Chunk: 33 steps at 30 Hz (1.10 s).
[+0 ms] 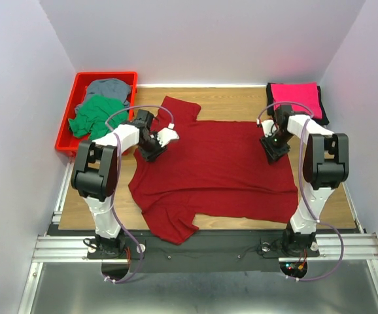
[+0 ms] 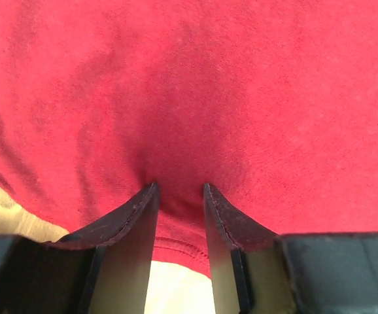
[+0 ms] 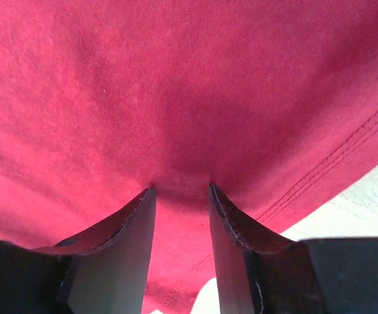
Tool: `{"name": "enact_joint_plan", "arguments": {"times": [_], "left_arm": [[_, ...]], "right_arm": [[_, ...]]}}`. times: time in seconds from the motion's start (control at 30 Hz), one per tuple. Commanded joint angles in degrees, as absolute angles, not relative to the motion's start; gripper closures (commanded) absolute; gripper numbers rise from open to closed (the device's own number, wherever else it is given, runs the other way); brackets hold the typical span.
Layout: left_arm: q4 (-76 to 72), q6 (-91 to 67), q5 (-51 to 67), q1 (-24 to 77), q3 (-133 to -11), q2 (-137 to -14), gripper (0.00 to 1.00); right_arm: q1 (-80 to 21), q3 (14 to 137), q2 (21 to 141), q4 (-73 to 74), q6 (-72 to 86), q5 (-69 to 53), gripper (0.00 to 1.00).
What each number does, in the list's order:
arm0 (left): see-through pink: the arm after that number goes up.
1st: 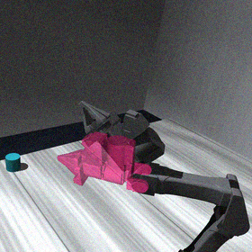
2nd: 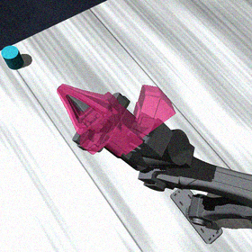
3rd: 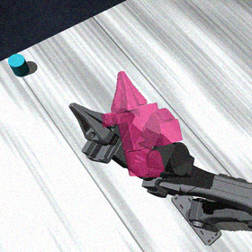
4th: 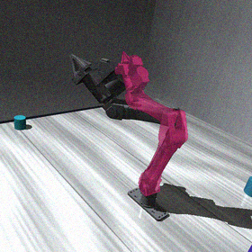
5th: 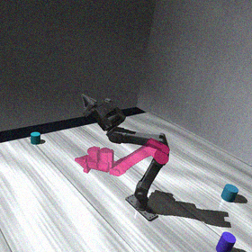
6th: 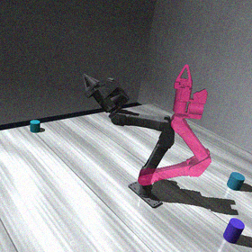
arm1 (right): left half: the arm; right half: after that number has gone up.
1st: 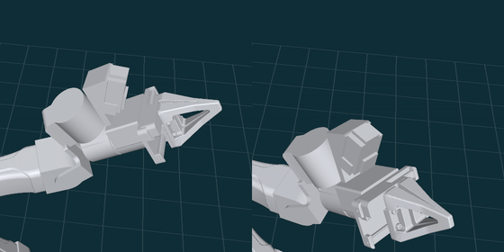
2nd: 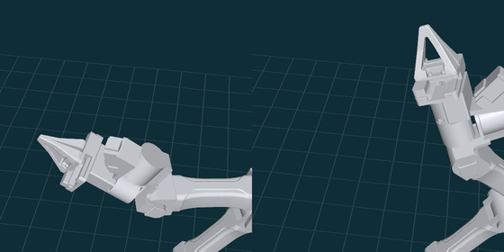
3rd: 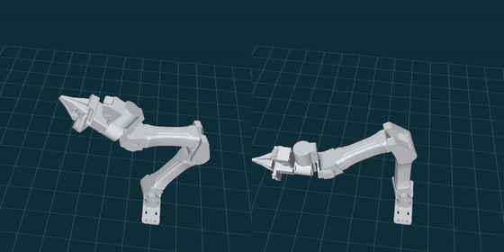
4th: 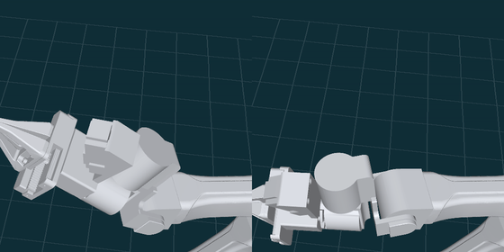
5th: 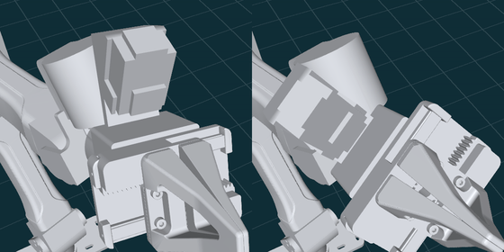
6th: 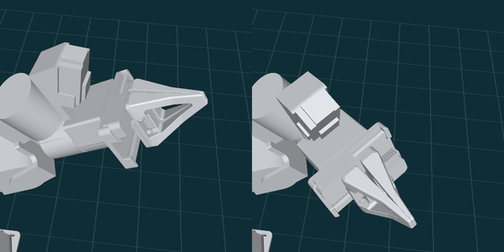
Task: Fold and stack the t-shirts
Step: Flatten the tshirt out
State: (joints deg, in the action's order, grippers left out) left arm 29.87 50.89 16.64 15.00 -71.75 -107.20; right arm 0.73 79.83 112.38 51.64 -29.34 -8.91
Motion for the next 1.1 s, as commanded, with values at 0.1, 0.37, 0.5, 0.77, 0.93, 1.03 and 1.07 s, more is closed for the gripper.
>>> {"name": "enact_joint_plan", "arguments": {"times": [0.1,0.37,0.5,0.77,0.93,1.03,1.07], "left_arm": [[34.7,55.7,15.7,15.3,-58.4,-97.7,0.53],[43.9,57.6,19.3,15.6,-52.8,-89.1,0.52],[47.7,52.5,26.2,15.6,-67.7,-91.7,0.44],[39.8,35.3,33.6,12.3,-107.0,-110.9,0.4],[35.2,26.1,31.4,9.5,-123.0,-122.6,0.4],[33.2,24.4,27.8,8.7,-130.2,-128.6,0.4],[33.2,24.4,27.3,8.6,-130.0,-129.0,0.4]], "right_arm": [[1.0,70.0,108.6,48.7,-32.1,-6.5,0.56],[1.1,65.0,97.9,56.2,-35.2,-10.9,0.51],[3.3,74.5,98.4,56.3,-31.7,-15.7,0.41],[11.7,96.7,109.8,50.1,-17.7,-21.5,0.43],[11.8,99.1,114.7,43.2,-12.9,-16.9,0.48],[11.7,100.5,118.5,41.7,-12.9,-15.6,0.5],[11.7,100.5,119.2,41.2,-13.0,-15.5,0.5]]}}
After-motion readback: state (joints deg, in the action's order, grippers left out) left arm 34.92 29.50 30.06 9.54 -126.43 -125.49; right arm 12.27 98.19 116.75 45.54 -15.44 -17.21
